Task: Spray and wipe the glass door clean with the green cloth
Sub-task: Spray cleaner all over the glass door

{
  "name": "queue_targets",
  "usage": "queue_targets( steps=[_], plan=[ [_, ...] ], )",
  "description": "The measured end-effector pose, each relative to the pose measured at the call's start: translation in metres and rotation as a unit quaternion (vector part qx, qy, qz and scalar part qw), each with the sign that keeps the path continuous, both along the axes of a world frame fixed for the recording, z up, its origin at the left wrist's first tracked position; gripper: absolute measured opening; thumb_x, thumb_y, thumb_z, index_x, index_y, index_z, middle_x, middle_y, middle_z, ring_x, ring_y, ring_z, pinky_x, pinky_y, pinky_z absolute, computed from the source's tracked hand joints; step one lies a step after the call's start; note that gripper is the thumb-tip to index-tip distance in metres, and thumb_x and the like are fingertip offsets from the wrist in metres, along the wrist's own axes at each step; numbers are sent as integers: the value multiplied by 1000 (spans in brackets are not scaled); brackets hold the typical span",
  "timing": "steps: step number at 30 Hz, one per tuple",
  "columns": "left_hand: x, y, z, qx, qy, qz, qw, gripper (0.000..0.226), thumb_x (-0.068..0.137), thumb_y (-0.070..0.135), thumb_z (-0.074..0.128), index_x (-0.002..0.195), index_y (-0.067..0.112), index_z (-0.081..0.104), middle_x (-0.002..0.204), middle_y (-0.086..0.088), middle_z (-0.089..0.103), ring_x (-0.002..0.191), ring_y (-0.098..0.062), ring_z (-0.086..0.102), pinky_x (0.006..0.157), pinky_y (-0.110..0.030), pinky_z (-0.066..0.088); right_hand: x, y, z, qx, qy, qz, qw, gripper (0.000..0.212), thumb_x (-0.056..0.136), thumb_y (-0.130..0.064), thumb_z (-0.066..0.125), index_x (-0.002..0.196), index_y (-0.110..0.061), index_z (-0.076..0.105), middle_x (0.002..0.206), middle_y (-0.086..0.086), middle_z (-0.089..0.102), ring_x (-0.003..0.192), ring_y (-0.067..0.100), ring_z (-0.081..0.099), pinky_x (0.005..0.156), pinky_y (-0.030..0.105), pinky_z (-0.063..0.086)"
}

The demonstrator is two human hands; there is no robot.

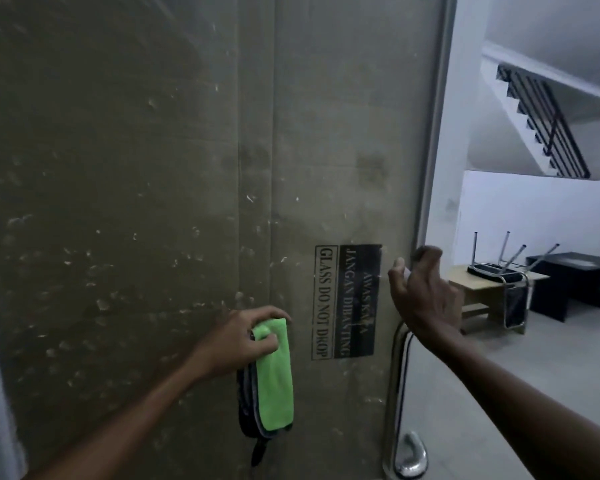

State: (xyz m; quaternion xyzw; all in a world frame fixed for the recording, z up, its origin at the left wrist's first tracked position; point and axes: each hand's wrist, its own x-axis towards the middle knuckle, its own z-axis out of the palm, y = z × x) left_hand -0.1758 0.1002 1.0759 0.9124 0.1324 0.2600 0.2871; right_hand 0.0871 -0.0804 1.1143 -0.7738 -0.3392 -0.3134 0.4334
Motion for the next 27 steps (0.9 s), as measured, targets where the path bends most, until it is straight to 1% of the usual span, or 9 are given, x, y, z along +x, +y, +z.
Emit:
queue_targets(
  steps=[2, 7, 12, 14, 17, 19, 23, 25, 27],
  plan=[
    [2, -3, -6, -7, 3, 3, 1000, 33, 83, 36, 58, 114, 47, 63, 86, -5, 73, 65, -38, 63, 51, -41, 49, -1, 4, -16, 18, 0, 24, 1000, 23, 105, -31, 46, 111, -16, 30, 70, 4, 50, 49, 17, 46, 48, 24, 24],
    [2, -12, -16, -14, 8, 23, 1000, 31, 91, 21, 61, 113, 43, 64, 82, -9, 72, 46, -3, 41, 47, -23, 33, -13, 20, -40, 62, -12, 102, 993, 30, 103, -39, 48, 112, -19, 27, 80, 1, 50, 54, 12, 51, 46, 23, 34],
    [-9, -11, -36, -63, 7, 38, 997, 33, 87, 29, 60, 111, 51, 63, 81, -7, 71, 54, -12, 51, 52, -29, 39, -41, 41, -52, 25, -10, 148, 989, 25, 102, -36, 44, 100, -34, 19, 68, 3, 55, 50, 19, 56, 48, 40, 52],
    [-17, -12, -44, -76, 6, 49, 996, 32, 86, 32, 59, 113, 49, 62, 82, -6, 71, 56, -15, 52, 53, -30, 40, -52, 53, -57, 25, -10, 164, 986, 26, 101, -34, 48, 103, -31, 22, 69, 0, 54, 49, 17, 54, 46, 35, 48],
    [-36, -7, -55, -77, 12, 70, 994, 33, 85, 35, 57, 114, 48, 63, 87, -3, 72, 62, -30, 61, 53, -36, 45, -74, 70, -59, 12, 1, 173, 985, 27, 102, -38, 48, 111, -22, 28, 71, -4, 50, 48, 5, 44, 45, 21, 27],
    [-51, -3, -58, -78, 22, 85, 993, 34, 84, 37, 57, 115, 49, 62, 91, -3, 73, 71, -36, 66, 57, -44, 52, -89, 78, -58, -6, 2, 175, 985, 23, 101, -38, 46, 104, -27, 25, 67, -4, 49, 47, 6, 41, 45, 23, 26],
    [-83, 5, -55, -77, 24, 107, 991, 34, 83, 36, 57, 114, 49, 62, 101, 4, 73, 61, -18, 58, 58, -33, 47, -121, 99, -55, 1, 0, 196, 981, 22, 99, -39, 42, 105, -25, 26, 71, 2, 52, 50, 14, 48, 48, 29, 36],
    [-101, 10, -52, -72, 26, 118, 990, 36, 81, 40, 57, 116, 46, 63, 108, 15, 71, 71, -15, 61, 66, -36, 54, -140, 110, -54, 11, -1, 205, 979, 29, 101, -38, 48, 113, -16, 34, 76, 2, 53, 53, 16, 48, 50, 28, 33],
    [-117, 14, -52, -63, 30, 129, 989, 37, 79, 44, 56, 115, 48, 62, 115, 12, 70, 83, -18, 64, 81, -43, 56, -156, 120, -51, -10, 4, 208, 978, 26, 102, -38, 48, 110, -17, 35, 74, 1, 53, 56, 24, 52, 55, 32, 33]
  ],
)
